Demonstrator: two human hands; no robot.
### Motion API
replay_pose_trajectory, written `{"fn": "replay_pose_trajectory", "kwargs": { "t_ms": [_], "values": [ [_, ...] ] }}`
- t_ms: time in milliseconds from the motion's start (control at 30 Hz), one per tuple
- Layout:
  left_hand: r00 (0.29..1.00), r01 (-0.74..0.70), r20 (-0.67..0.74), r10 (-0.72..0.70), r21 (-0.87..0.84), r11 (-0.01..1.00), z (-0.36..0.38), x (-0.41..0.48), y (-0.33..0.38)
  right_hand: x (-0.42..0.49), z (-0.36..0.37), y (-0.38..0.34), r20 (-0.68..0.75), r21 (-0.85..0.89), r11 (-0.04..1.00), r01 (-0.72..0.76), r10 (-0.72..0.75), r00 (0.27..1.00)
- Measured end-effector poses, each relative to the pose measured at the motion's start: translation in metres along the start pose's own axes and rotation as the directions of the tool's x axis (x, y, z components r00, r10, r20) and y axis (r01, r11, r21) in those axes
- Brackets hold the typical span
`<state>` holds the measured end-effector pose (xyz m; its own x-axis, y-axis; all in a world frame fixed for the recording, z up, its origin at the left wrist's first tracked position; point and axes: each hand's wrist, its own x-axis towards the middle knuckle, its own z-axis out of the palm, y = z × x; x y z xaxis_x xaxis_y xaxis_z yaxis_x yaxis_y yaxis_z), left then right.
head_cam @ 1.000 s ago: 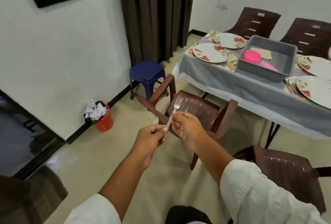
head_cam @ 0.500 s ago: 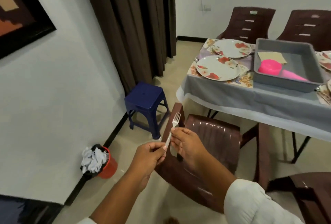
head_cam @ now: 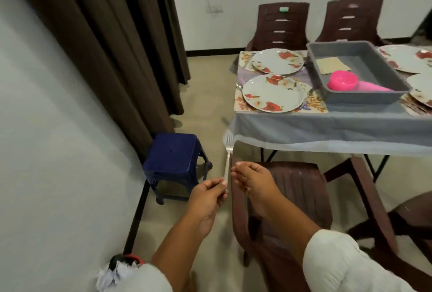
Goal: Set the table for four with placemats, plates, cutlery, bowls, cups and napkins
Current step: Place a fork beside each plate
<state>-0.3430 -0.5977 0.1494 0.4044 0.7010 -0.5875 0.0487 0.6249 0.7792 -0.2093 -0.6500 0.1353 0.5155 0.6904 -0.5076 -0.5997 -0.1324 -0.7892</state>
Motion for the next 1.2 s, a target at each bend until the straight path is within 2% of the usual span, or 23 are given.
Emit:
{"fn": "replay_pose_trajectory", "kwargs": {
  "t_ms": [233,533,833,1067,1200],
  "values": [
    [0.986,0.077,0.149,-0.079,0.020,0.997,-0.042,0.072,0.057,0.030,0.060,0.003,-0.227,0.042,0.997,0.068,-0.057,0.972],
    [0.953,0.161,0.255,-0.163,0.027,0.987,-0.019,0.142,0.090,0.068,0.076,-0.018,-0.344,0.008,0.993,0.117,-0.107,0.933],
    [0.954,0.160,0.239,-0.181,0.106,0.981,0.034,0.205,0.120,0.131,0.055,-0.056,-0.387,0.057,0.984,0.166,-0.132,0.913],
    [0.951,0.221,0.204,-0.232,0.076,0.972,0.079,0.260,0.134,0.173,0.046,-0.078,-0.411,0.024,0.990,0.136,-0.114,0.905],
    [0.963,0.229,0.129,-0.236,0.067,0.971,0.109,0.305,0.142,0.192,0.038,-0.088,-0.451,-0.016,0.990,0.137,-0.129,0.883]
  ]
}}
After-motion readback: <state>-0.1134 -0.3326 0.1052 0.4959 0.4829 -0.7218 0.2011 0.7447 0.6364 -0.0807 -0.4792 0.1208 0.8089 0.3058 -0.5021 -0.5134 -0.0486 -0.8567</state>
